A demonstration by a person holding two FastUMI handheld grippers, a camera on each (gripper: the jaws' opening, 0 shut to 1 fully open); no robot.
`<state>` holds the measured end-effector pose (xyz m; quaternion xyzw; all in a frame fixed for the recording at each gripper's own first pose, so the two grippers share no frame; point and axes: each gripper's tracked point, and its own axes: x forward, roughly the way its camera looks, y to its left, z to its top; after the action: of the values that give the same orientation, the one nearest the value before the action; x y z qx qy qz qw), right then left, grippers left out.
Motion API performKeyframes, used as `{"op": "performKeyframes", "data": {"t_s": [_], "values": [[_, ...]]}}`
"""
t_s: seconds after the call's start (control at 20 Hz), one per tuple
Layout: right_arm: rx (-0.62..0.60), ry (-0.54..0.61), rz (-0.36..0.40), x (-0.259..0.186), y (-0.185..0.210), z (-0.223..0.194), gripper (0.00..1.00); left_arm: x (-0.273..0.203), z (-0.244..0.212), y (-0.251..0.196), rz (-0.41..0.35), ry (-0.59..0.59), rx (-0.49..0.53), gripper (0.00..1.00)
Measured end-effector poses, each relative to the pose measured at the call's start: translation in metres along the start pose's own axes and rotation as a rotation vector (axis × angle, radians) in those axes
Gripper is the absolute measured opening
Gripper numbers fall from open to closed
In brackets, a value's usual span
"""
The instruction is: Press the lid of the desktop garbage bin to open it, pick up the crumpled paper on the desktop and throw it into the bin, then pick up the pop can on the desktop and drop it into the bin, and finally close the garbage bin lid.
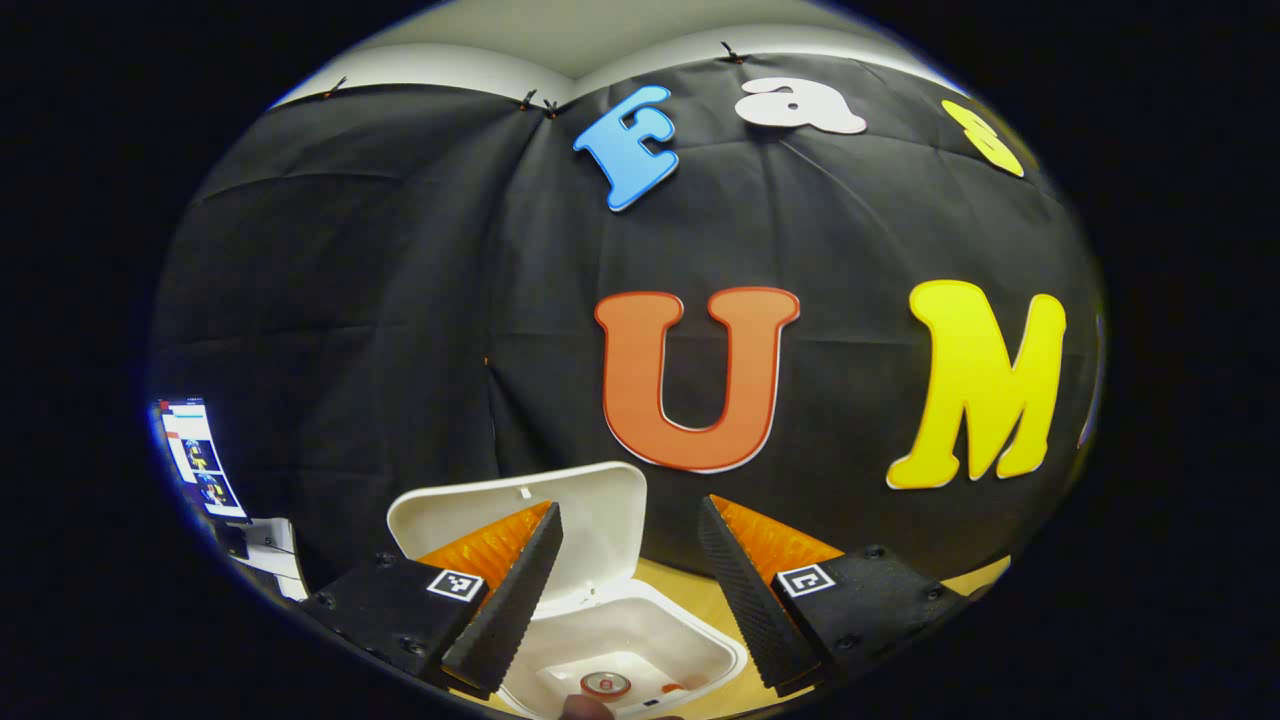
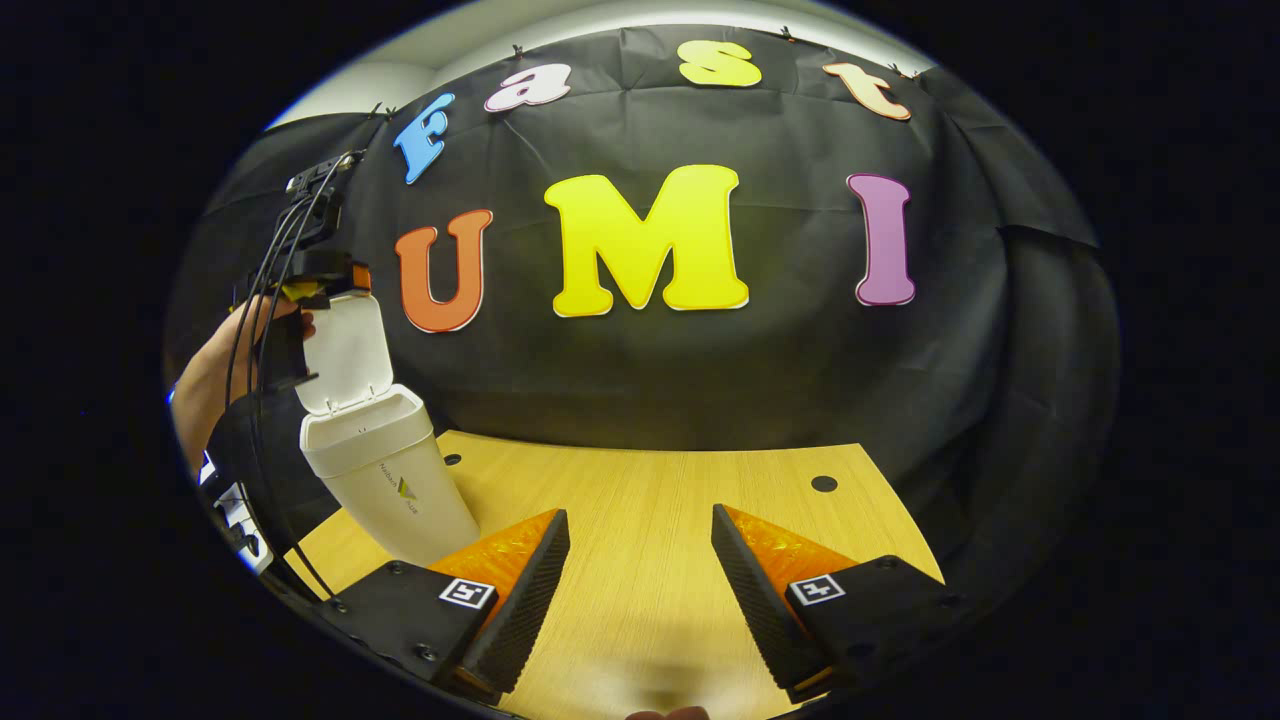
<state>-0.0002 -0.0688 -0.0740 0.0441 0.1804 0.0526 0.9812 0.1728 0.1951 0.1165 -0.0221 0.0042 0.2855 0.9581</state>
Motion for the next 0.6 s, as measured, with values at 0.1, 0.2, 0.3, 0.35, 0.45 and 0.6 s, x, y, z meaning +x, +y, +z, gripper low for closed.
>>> {"op": "performKeyframes", "data": {"t_s": [0.1, 0.2, 0.3, 0.35, 0.45, 0.6], "values": [[0.004, 0.002, -0.008, -0.002, -0.005, 0.001, 0.9, 0.013, 0.017, 0.019, 0.065, -0.016, -0.038, 0.9], [0.011, 0.001, -0.014, -0.002, -0.009, 0.004, 0.91, 0.025, 0.026, 0.046, 0.138, -0.008, -0.066, 0.9], [0.018, -0.008, -0.017, -0.004, -0.009, 0.011, 0.89, 0.038, 0.02, 0.068, 0.19, 0.033, -0.076, 0.91], [0.018, -0.012, -0.018, -0.003, -0.009, 0.013, 0.9, 0.048, 0.015, 0.077, 0.21, 0.06, -0.079, 0.91], [0.014, -0.006, -0.017, -0.001, -0.008, 0.014, 0.9, 0.061, 0.004, 0.085, 0.262, 0.114, -0.07, 0.91], [0.018, 0.006, -0.015, 0.0, -0.007, 0.013, 0.9, 0.065, -0.011, 0.086, 0.311, 0.177, -0.052, 0.92]]}}
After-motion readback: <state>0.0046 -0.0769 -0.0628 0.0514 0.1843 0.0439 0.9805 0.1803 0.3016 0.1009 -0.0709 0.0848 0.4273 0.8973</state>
